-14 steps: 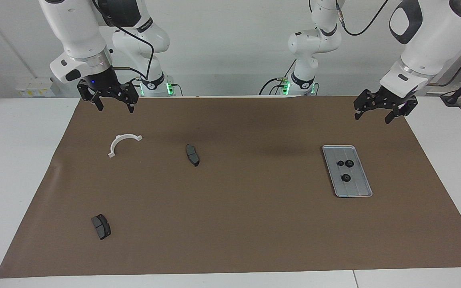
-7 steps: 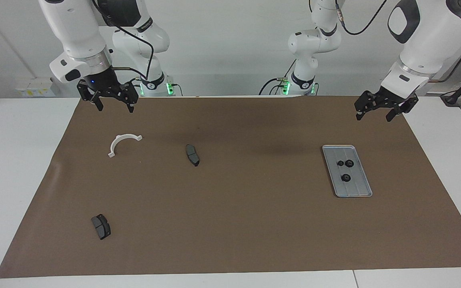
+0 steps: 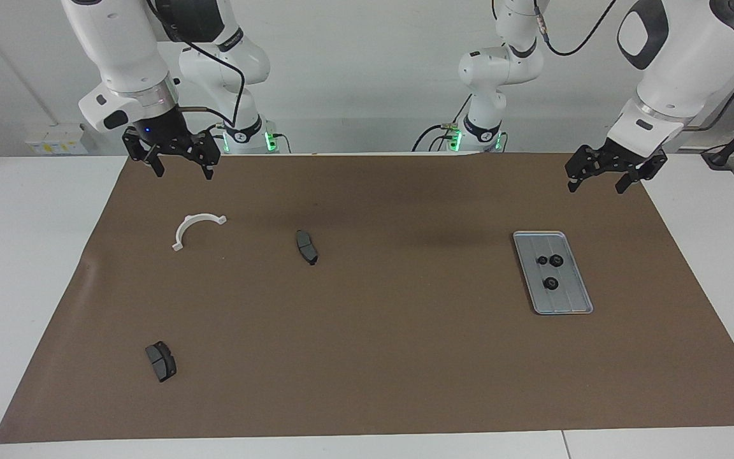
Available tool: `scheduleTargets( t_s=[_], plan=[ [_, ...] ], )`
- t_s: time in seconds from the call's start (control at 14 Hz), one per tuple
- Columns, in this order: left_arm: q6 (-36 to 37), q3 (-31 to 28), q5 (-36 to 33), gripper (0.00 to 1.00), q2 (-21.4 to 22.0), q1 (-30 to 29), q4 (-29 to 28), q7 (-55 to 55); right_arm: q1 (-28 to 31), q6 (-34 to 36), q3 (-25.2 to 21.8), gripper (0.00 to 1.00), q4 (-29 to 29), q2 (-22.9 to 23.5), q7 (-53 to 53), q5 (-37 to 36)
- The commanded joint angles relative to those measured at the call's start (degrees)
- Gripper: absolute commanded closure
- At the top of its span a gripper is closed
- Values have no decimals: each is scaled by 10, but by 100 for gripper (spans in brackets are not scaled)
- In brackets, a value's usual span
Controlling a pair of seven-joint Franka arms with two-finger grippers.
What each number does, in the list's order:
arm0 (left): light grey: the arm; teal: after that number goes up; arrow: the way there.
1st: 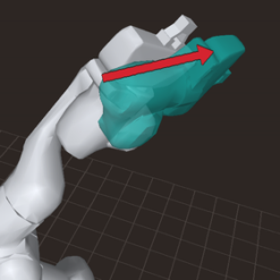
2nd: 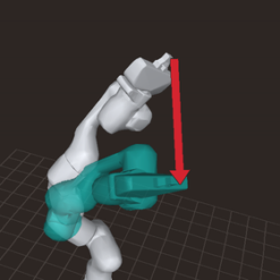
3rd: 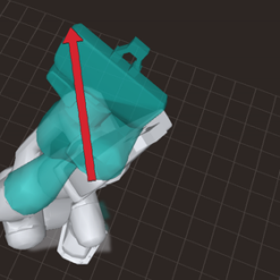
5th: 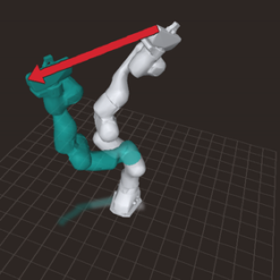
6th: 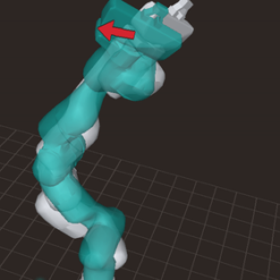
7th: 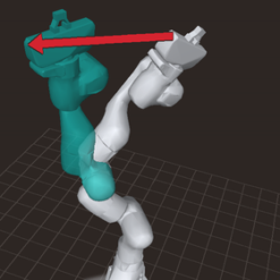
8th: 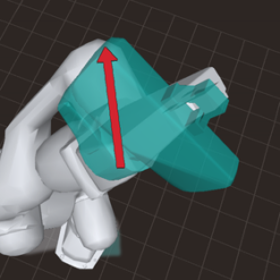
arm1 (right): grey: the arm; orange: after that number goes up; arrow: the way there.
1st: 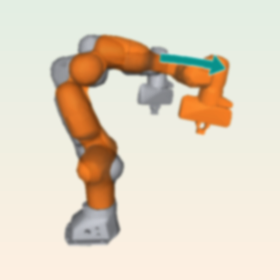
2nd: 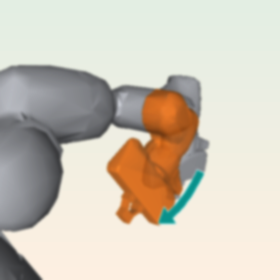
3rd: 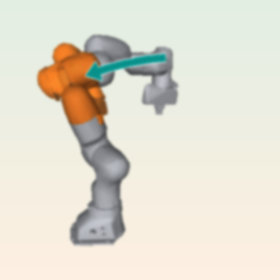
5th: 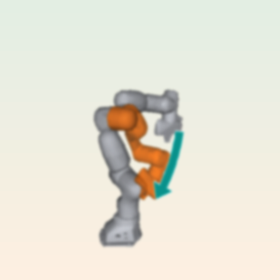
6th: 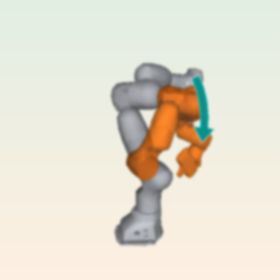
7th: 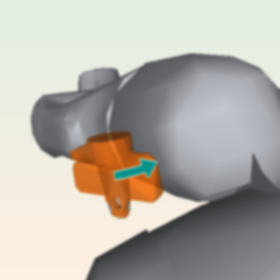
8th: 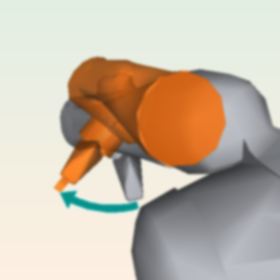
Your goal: Pick bearing gear from pile to tray
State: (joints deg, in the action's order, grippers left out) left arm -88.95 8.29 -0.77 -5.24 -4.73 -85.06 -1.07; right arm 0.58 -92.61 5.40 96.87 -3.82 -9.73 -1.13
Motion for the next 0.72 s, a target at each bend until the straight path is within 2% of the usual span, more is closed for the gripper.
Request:
scheduleTargets(
  t_s=[0.0,0.5,0.64],
  plan=[
    [-15,-2,-12,0,7,6,-2,44,10,-2,1,0,-7,0,17,6],
    [-11,-3,-11,0,8,5,-3,-4,7,-14,1,0,-33,8,20,0],
    [-10,-3,-11,0,8,5,-4,-4,4,-3,7,0,-48,11,21,-36]
  ],
)
